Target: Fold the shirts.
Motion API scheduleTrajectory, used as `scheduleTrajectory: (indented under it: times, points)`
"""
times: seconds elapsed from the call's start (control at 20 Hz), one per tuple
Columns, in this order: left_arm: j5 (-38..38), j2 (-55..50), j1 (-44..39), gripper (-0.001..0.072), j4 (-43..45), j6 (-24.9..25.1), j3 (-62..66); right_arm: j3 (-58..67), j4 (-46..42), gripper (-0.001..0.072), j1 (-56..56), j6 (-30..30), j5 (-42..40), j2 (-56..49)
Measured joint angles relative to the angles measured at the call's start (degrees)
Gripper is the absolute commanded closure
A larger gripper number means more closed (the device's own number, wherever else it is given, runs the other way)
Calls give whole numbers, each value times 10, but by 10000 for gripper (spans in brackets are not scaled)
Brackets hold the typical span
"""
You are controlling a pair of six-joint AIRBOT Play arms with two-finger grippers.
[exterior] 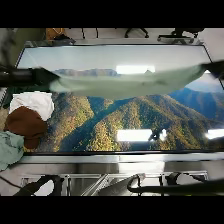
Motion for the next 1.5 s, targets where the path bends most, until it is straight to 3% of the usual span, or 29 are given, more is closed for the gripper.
scheduleTrajectory:
  times: [0.4,0.7,0.95,1.2,1.5]
  points:
    - [12,136,151,698,-48,2,217,166,65,694,-46,-24,-137,147]
    - [6,151,202,699,-58,7,198,188,40,693,-49,-41,-130,141]
    - [17,75,93,698,-47,54,30,31,35,694,-14,-82,-82,89]
    - [113,-96,-30,698,56,88,-74,-169,3,696,75,-191,-171,-37]
    - [174,-282,-68,698,97,75,22,-117,32,695,108,-238,-190,-251]
